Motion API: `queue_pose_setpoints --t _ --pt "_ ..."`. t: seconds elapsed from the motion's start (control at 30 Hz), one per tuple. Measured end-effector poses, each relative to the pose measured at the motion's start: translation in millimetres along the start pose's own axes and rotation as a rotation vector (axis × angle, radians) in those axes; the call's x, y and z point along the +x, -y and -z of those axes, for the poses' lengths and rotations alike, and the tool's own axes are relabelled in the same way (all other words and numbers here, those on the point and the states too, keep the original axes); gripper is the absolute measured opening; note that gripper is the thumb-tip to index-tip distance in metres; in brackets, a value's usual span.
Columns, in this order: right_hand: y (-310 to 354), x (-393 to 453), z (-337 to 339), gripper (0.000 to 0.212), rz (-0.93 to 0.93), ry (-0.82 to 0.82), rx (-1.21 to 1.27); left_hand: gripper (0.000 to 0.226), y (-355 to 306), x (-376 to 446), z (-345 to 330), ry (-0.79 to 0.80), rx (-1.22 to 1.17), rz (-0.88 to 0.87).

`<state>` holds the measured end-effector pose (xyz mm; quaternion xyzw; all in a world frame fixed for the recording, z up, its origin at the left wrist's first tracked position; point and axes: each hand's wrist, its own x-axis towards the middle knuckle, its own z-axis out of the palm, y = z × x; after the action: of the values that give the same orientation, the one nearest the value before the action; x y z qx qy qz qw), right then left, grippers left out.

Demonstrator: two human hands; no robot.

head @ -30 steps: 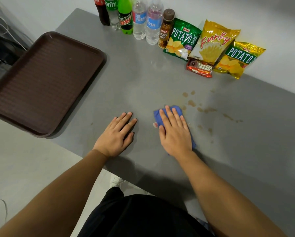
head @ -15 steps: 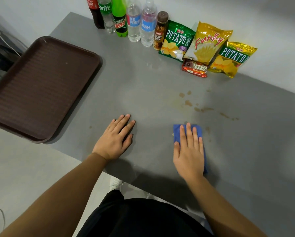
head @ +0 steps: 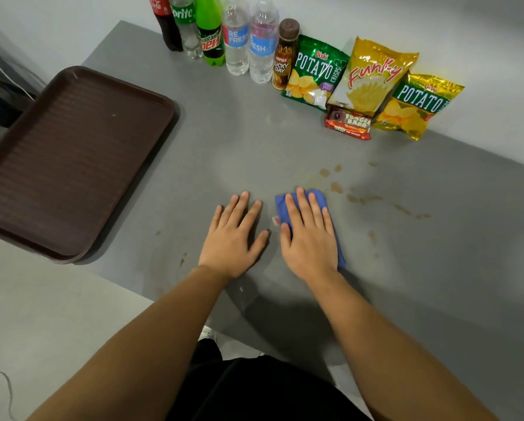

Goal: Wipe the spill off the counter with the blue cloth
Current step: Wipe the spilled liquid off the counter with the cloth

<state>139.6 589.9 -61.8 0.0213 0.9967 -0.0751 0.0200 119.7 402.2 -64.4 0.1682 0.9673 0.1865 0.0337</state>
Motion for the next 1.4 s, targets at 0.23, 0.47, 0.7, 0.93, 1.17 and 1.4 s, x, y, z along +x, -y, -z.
queue_pose_setpoints --t 0.23,0.47,0.7,0.93,1.17,1.4 --pt "-56 50 9 0.062 -0.100 -0.035 0.011 0.071 3 3 -19 0.002 0.102 0.012" --pt "-80 18 7 0.062 -0.224 -0.040 -0.009 0.071 1 3 -16 0.022 0.104 0.019" --pt "-35 -37 -6 0.065 -0.208 -0.069 -0.036 0.072 1 4 -17 0.024 0.109 0.025" --pt "-19 20 -6 0.064 -0.067 -0.005 -0.014 0.072 2 4 -18 0.019 0.114 0.027" --pt "-46 85 10 0.063 -0.153 -0.043 0.054 0.071 2 3 -18 -0.001 0.110 0.015" --pt "-87 80 14 0.064 -0.294 -0.032 0.045 0.070 1 2 -16 0.013 0.106 0.019"
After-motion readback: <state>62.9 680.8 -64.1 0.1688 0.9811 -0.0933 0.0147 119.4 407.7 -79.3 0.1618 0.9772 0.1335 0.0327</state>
